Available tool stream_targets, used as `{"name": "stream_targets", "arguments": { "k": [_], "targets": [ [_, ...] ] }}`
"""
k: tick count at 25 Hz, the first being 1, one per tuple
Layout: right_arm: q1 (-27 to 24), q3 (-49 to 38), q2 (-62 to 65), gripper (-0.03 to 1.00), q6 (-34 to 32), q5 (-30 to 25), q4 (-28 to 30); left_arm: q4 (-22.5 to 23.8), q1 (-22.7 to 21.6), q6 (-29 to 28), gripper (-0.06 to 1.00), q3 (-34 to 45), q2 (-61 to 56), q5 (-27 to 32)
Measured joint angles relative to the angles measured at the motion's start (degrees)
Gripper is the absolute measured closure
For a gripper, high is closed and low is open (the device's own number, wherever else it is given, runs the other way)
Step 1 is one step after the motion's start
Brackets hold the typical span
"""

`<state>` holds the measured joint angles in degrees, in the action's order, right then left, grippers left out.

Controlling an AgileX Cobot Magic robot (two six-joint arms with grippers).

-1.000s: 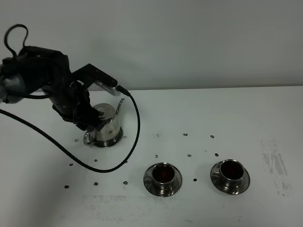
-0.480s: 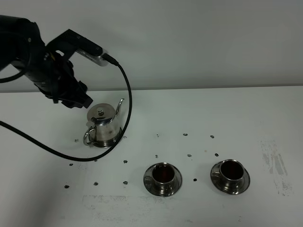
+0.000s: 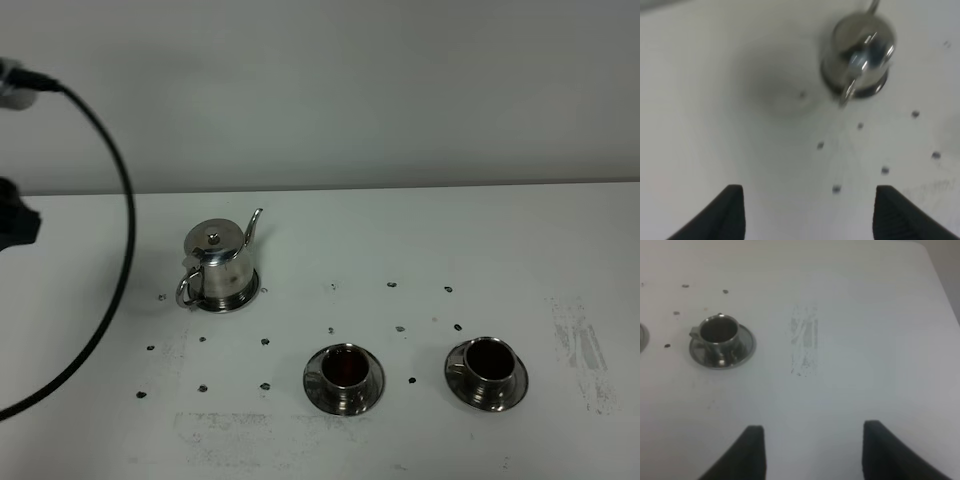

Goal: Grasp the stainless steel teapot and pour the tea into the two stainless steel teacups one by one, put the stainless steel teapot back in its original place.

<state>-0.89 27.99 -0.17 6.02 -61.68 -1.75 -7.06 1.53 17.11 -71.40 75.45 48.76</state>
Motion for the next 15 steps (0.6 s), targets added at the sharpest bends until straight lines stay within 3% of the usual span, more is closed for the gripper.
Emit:
{"name": "stream_targets", "arguments": {
  "k": [5, 9, 15],
  "targets": [
    [0.0, 0.0, 0.0, 0.51, 0.0, 0.0, 0.0, -1.42, -6.24, -0.29, 0.34, 9.79, -13.29, 5.91],
    [0.0, 0.0, 0.0, 0.51, 0.0, 0.0, 0.0, -2.2, -6.84, -0.35, 0.34, 14.03, -22.79, 10.44],
    [0.0, 0.0, 0.0, 0.51, 0.0, 0.0, 0.0, -4.17, -6.84, -0.35, 0.34, 22.32, -34.61, 11.47]
  ]
}}
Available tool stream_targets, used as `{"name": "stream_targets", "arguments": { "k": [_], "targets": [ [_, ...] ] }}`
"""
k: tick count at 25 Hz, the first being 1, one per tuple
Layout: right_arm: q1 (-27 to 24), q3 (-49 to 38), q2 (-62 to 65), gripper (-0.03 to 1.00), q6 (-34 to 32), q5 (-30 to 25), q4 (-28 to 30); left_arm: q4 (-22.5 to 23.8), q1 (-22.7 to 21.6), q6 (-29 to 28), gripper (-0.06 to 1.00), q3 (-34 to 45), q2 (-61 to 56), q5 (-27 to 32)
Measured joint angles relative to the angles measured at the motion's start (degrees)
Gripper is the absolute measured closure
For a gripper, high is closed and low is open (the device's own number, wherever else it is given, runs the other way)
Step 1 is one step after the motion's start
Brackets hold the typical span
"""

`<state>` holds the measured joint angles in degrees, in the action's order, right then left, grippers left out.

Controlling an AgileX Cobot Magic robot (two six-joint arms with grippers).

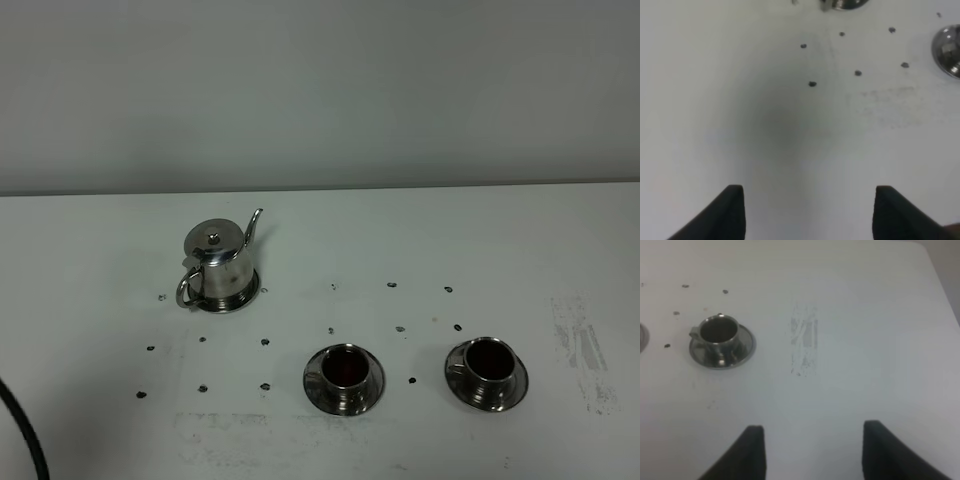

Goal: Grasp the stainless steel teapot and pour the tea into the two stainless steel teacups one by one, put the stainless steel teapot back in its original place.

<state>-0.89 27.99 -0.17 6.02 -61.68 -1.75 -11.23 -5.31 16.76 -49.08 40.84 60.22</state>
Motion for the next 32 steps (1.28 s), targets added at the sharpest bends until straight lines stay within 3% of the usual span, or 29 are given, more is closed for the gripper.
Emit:
{"name": "stream_targets", "arguments": {
  "k": [4, 14, 24, 32],
  "targets": [
    [0.0, 0.0, 0.0, 0.51, 0.0, 0.0, 0.0, -0.67, 0.0, 0.0, 0.34, 7.53, -7.94, 0.13],
    [0.0, 0.0, 0.0, 0.51, 0.0, 0.0, 0.0, -2.81, 0.0, 0.0, 0.34, 17.5, -19.9, -3.04],
    [0.0, 0.0, 0.0, 0.51, 0.0, 0.0, 0.0, -2.76, 0.17, -0.06, 0.34, 18.61, -26.62, -3.37],
    [0.0, 0.0, 0.0, 0.51, 0.0, 0.0, 0.0, -2.81, 0.17, -0.46, 0.34, 19.81, -32.61, 1.02]
  ]
}}
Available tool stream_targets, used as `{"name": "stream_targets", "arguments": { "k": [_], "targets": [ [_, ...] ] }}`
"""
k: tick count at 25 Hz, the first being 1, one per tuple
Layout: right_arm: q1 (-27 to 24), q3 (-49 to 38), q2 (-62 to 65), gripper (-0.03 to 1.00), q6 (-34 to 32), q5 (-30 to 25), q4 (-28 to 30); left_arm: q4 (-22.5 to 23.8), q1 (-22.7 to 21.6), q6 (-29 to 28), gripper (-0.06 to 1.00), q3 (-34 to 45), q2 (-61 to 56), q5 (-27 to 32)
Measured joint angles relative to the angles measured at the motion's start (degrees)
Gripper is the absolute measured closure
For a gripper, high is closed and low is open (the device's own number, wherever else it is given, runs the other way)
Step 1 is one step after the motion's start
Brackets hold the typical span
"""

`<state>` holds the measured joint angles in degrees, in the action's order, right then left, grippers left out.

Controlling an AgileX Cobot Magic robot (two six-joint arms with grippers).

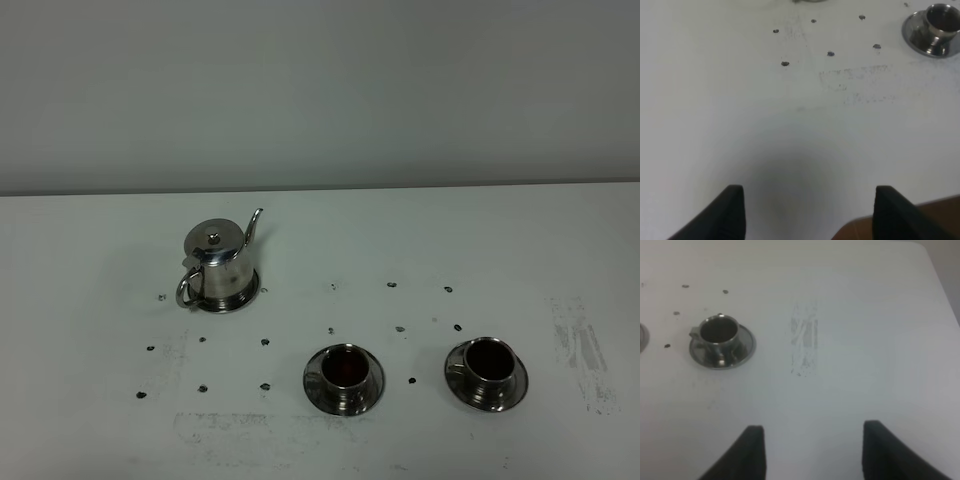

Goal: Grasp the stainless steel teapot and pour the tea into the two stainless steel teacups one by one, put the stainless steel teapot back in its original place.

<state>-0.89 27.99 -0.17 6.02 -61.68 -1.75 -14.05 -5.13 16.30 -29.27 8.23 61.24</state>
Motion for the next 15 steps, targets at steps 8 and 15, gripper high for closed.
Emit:
{"name": "stream_targets", "arguments": {
  "k": [8, 15],
  "targets": [
    [0.0, 0.0, 0.0, 0.51, 0.0, 0.0, 0.0, 1.73, 0.45, -1.67, 0.34, 0.0, -2.08, -0.01],
    [0.0, 0.0, 0.0, 0.51, 0.0, 0.0, 0.0, 1.84, 0.67, -5.29, 0.34, 0.0, -5.63, -0.13]
  ]
}}
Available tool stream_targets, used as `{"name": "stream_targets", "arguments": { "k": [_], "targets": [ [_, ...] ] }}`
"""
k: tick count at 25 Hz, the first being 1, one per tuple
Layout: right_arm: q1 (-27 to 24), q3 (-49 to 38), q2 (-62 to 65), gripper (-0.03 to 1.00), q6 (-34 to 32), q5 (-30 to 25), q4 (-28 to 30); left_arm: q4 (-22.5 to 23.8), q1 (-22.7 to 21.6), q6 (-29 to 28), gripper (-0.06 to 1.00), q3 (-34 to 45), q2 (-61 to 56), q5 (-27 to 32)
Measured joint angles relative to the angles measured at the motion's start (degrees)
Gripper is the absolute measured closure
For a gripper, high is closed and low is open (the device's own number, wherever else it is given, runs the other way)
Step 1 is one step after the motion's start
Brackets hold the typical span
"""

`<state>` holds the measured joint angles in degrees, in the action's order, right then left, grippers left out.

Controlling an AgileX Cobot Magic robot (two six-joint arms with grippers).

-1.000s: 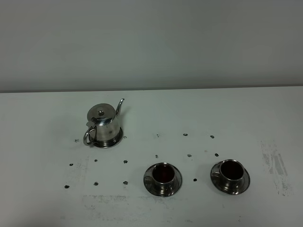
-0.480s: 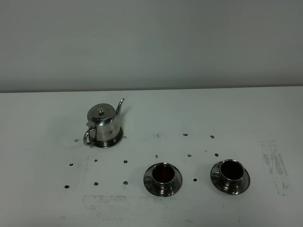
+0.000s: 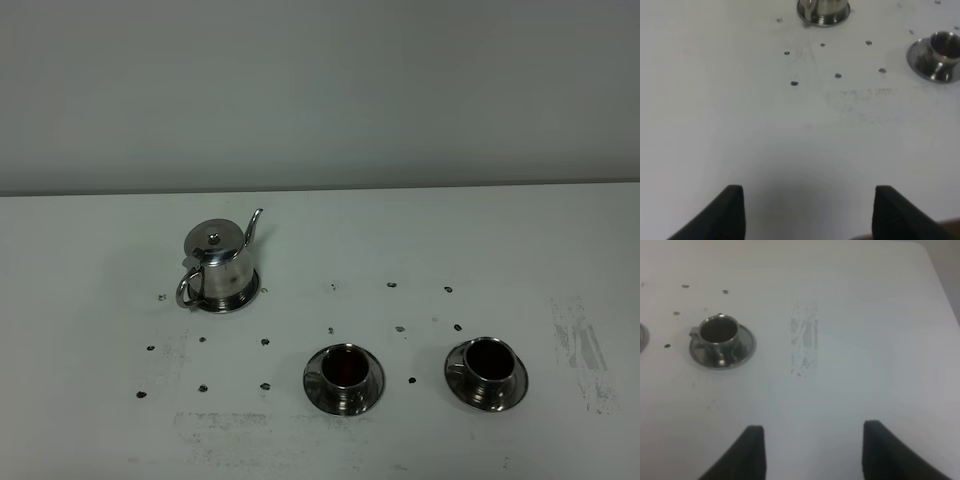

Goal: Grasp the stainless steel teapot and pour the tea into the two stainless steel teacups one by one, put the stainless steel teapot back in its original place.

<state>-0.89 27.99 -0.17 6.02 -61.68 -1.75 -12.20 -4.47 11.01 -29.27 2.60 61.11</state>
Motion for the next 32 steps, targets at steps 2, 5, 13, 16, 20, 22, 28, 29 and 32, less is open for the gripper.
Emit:
{"name": "stream_targets", "arguments": {
  "k": [2, 5, 13, 16, 20, 22, 28, 29, 32],
  "targets": [
    [0.0, 0.0, 0.0, 0.51, 0.0, 0.0, 0.0, 0.86, 0.0, -2.24, 0.34, 0.02, -1.32, -0.3],
    [0.0, 0.0, 0.0, 0.51, 0.0, 0.0, 0.0, 1.62, 0.0, -3.55, 0.34, 0.13, -2.86, -0.42],
    [0.0, 0.0, 0.0, 0.51, 0.0, 0.0, 0.0, 2.69, 0.11, -4.88, 0.34, 0.18, -3.06, -0.47],
    [0.0, 0.0, 0.0, 0.51, 0.0, 0.0, 0.0, 2.69, 0.11, -4.97, 0.34, 0.18, -3.06, -0.47],
    [0.0, 0.0, 0.0, 0.51, 0.0, 0.0, 0.0, 2.69, 0.11, -5.05, 0.34, 0.18, -3.06, -0.47],
    [0.0, 0.0, 0.0, 0.51, 0.0, 0.0, 0.0, 2.69, 0.11, -5.05, 0.34, 0.18, -3.06, -0.47],
    [0.0, 0.0, 0.0, 0.51, 0.0, 0.0, 0.0, 2.69, 0.11, -5.12, 0.34, 0.18, -3.06, -0.47],
    [0.0, 0.0, 0.0, 0.51, 0.0, 0.0, 0.0, 2.69, 0.11, -5.12, 0.34, 0.18, -3.06, -0.47],
    [0.0, 0.0, 0.0, 0.51, 0.0, 0.0, 0.0, 2.69, 0.11, -5.12, 0.34, 0.18, -3.06, -0.47]
  ]
}}
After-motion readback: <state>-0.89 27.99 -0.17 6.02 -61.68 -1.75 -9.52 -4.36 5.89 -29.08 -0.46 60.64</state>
